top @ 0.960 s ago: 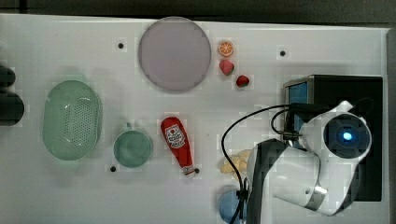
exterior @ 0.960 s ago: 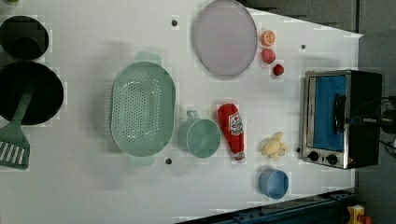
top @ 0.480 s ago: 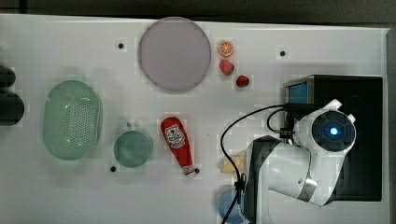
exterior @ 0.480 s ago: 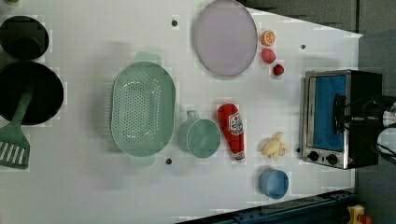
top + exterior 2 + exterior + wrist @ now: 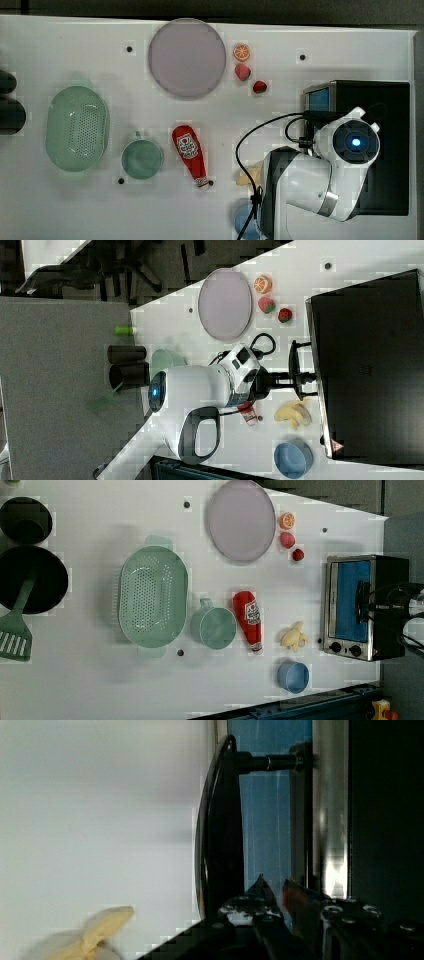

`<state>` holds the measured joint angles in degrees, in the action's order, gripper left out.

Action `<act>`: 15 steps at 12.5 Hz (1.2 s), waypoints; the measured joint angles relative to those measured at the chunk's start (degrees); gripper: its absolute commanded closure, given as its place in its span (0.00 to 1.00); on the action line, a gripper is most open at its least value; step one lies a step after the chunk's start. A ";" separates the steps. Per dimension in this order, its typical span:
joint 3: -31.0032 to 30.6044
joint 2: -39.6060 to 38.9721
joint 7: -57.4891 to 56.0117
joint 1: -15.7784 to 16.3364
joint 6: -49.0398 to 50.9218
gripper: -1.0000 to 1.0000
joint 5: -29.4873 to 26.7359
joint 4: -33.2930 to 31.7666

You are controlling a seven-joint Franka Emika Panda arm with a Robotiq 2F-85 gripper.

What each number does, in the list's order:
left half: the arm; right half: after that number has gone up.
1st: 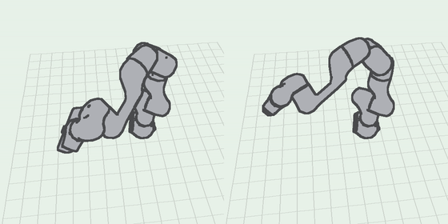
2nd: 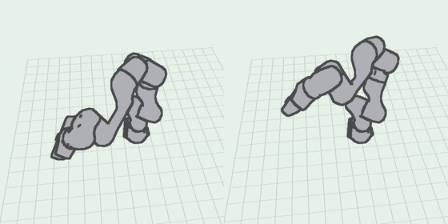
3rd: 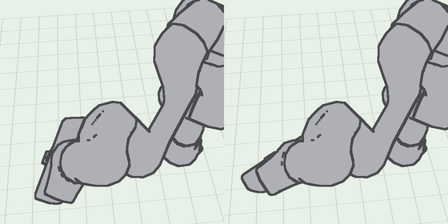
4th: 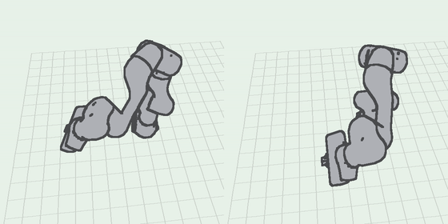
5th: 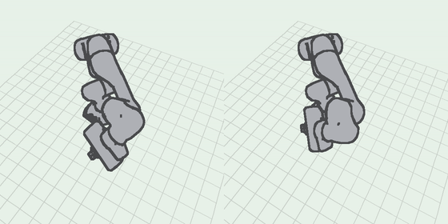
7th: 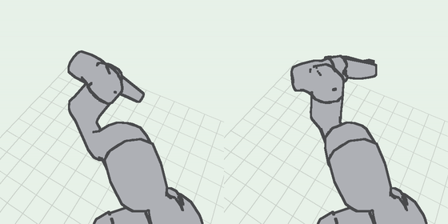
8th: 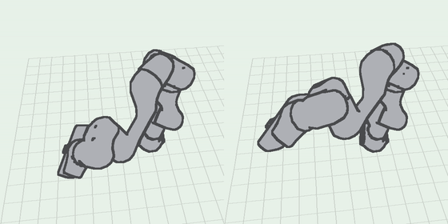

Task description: Flap open oven.

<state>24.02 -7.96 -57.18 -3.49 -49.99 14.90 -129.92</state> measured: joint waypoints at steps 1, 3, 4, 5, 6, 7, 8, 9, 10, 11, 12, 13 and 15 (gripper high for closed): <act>-0.28 0.16 0.00 0.00 -0.25 0.82 -0.24 -0.45; -1.05 0.03 0.73 0.51 -0.03 0.82 0.70 -0.56; -2.18 0.03 2.74 0.58 0.31 0.82 2.83 -0.90; -3.13 -0.06 5.74 0.93 0.25 0.82 5.62 -1.45; -4.24 -0.25 9.23 1.33 0.22 0.82 9.51 -2.01; -5.74 -0.55 13.04 1.76 0.56 0.82 13.92 -2.35; -6.99 -0.77 16.84 2.43 1.15 0.82 16.52 -2.91; -8.24 -1.41 20.48 3.12 1.26 0.82 18.48 -2.80; -8.99 -2.59 23.72 4.23 0.98 0.82 20.49 -2.69; -9.47 -4.00 26.55 5.44 0.92 0.82 22.26 -2.91; -10.27 -5.51 29.26 6.26 0.90 0.82 24.69 -3.02; -11.16 -7.23 32.55 6.84 1.06 0.82 27.82 -3.02; -12.27 -11.44 38.96 8.88 0.48 0.82 32.19 -3.02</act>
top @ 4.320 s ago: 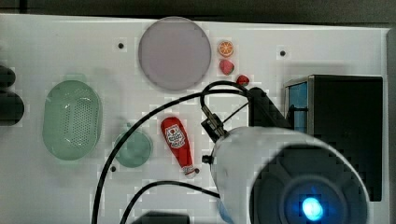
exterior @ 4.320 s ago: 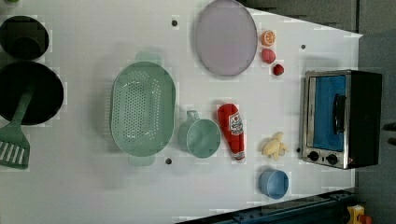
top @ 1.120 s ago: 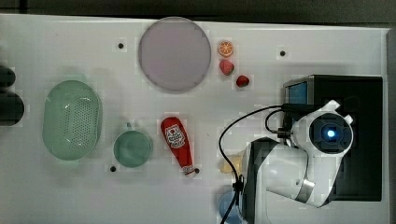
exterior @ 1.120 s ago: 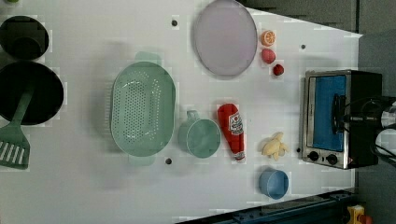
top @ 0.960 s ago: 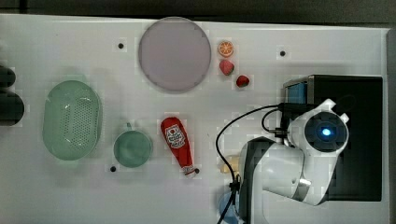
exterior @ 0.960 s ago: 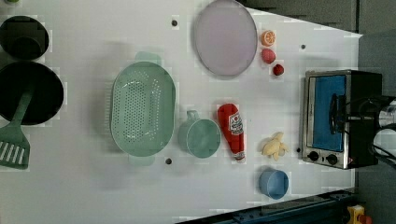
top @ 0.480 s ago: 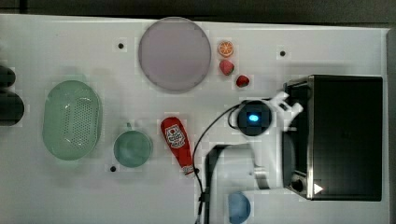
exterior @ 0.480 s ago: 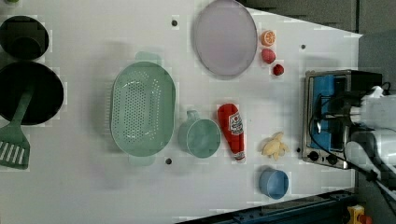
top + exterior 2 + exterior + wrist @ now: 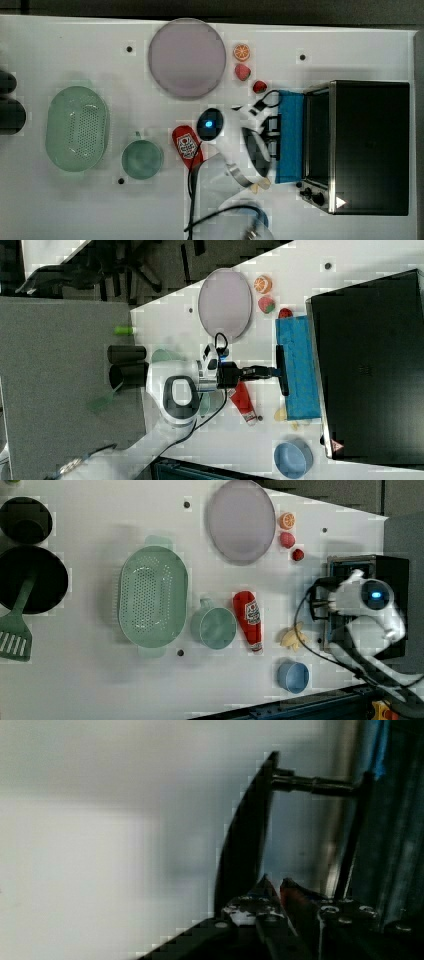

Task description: Flap open oven.

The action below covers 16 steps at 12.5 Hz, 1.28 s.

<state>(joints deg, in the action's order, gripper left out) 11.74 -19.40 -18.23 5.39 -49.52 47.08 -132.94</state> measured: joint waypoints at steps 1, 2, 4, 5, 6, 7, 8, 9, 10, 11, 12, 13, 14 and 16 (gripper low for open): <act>0.02 -2.25 3.50 1.54 -0.03 0.82 3.66 0.22; -0.09 -4.28 6.93 2.86 0.22 0.82 6.43 0.56; -0.10 -7.72 13.45 4.29 0.34 0.82 8.34 1.12; -0.35 -9.18 15.46 4.57 0.56 0.82 8.45 1.57; -0.85 -10.28 17.34 4.64 1.15 0.82 8.70 2.01; -0.87 -11.04 18.57 5.01 1.65 0.82 8.81 2.57; -0.69 -11.26 19.02 5.30 2.01 0.82 8.31 3.13; -0.70 -11.23 19.46 5.20 1.99 0.82 7.95 3.58; -0.74 -11.29 19.84 5.07 1.90 0.82 7.39 4.25; -0.72 -11.26 19.93 4.98 1.57 0.82 6.69 5.04; -0.69 -11.06 20.24 4.92 0.84 0.82 4.36 5.93; -0.83 -10.34 20.86 4.99 0.81 0.82 -1.15 6.83; -1.45 -8.71 20.94 4.91 0.73 0.82 -6.77 7.39; -2.10 -3.48 20.96 5.32 1.29 0.82 -18.02 8.17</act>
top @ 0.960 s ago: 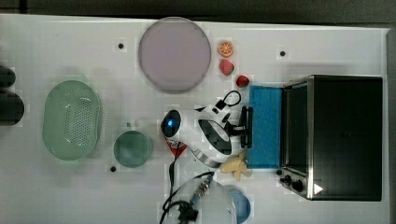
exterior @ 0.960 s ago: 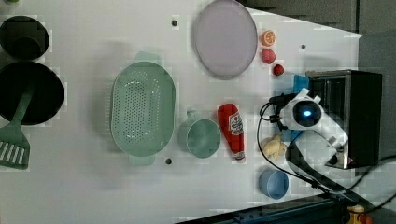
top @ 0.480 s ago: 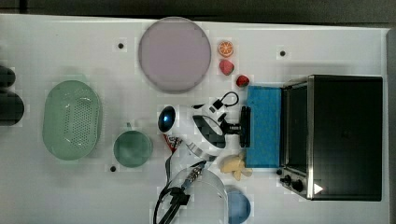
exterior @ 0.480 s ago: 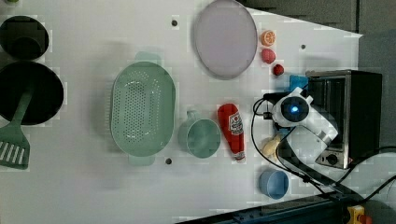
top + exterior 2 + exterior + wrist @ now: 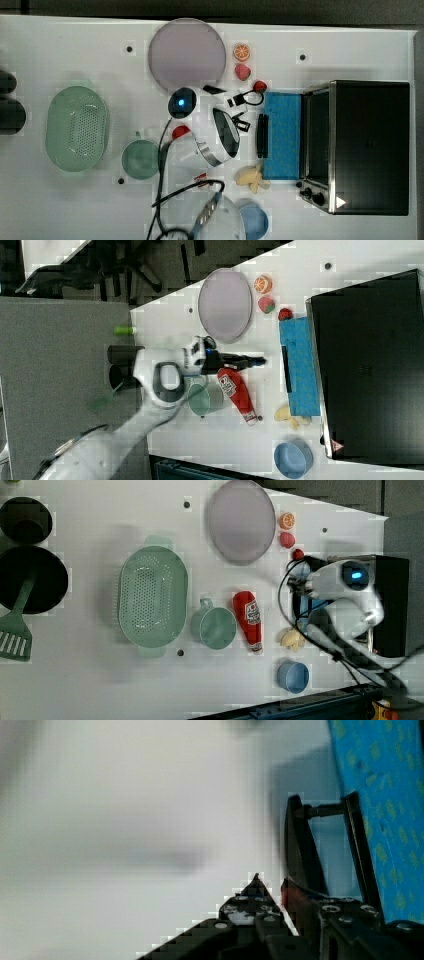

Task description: Flap open oven.

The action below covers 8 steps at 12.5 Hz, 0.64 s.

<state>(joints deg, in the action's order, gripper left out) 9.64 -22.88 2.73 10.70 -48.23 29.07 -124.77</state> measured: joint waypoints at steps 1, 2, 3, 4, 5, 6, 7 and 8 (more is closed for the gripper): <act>-0.20 3.19 0.00 0.18 1.29 0.82 -5.55 1.12; -0.36 6.78 0.10 0.27 3.13 0.82 -10.58 2.35; -0.32 10.66 0.24 0.48 5.60 0.82 -14.52 3.69; -0.08 14.95 0.33 0.76 8.31 0.82 -17.53 5.04; 0.06 19.23 0.48 0.87 12.98 0.82 -20.59 7.05; 0.37 23.06 0.48 0.93 18.07 0.82 -23.78 9.62; 1.10 26.42 0.48 0.99 23.33 0.82 -25.44 12.53; 2.00 28.83 0.49 0.95 29.32 0.82 -25.54 15.83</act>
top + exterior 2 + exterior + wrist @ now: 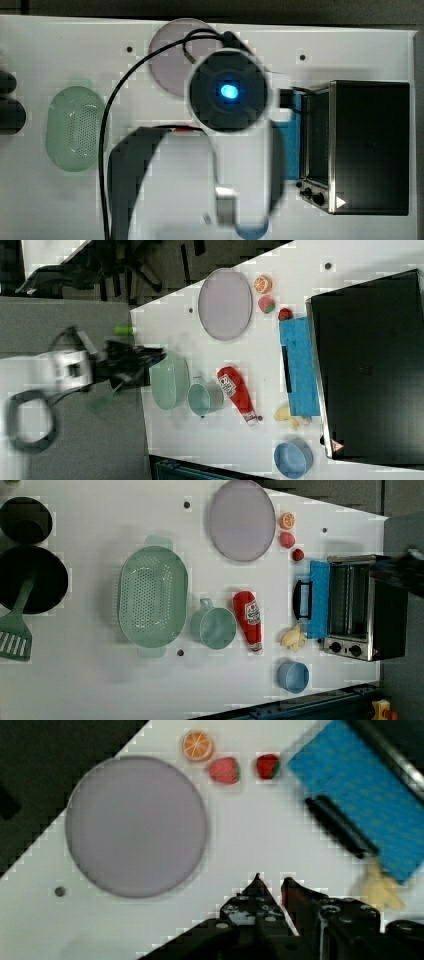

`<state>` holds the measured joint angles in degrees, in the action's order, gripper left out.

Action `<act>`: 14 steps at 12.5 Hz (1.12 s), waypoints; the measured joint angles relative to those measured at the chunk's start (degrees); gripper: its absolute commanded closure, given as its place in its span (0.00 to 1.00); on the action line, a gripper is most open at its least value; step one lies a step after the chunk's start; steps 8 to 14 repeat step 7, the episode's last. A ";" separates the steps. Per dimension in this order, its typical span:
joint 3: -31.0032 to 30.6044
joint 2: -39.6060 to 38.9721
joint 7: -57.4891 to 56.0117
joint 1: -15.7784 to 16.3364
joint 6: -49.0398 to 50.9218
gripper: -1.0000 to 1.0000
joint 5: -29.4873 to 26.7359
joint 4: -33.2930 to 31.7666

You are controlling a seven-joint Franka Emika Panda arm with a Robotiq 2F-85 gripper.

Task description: Flap open oven.

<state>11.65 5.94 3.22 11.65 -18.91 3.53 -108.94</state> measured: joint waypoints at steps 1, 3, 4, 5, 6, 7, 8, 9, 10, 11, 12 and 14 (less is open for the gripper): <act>0.56 1.91 0.10 -0.46 4.97 0.82 -0.24 2.69; 1.71 4.50 0.24 -1.34 12.32 0.82 -0.31 6.49; 2.66 5.12 0.24 -1.36 13.90 0.82 -0.38 7.27; 3.29 5.05 0.25 -1.61 14.44 0.82 -0.39 7.72; 3.28 4.55 0.26 -2.29 14.58 0.82 -0.66 7.72; 3.32 3.70 0.27 -2.46 14.60 0.82 -0.72 7.83; 3.32 3.70 0.27 -2.46 14.60 0.82 -0.72 7.83; 3.32 3.70 0.27 -2.46 14.60 0.82 -0.72 7.83; 3.32 3.70 0.27 -2.46 14.60 0.82 -0.72 7.83; 3.32 3.70 0.27 -2.46 14.60 0.82 -0.72 7.83; 3.32 3.70 0.27 -2.46 14.60 0.82 -0.72 7.83; 3.32 3.70 0.27 -2.46 14.60 0.82 -0.72 7.83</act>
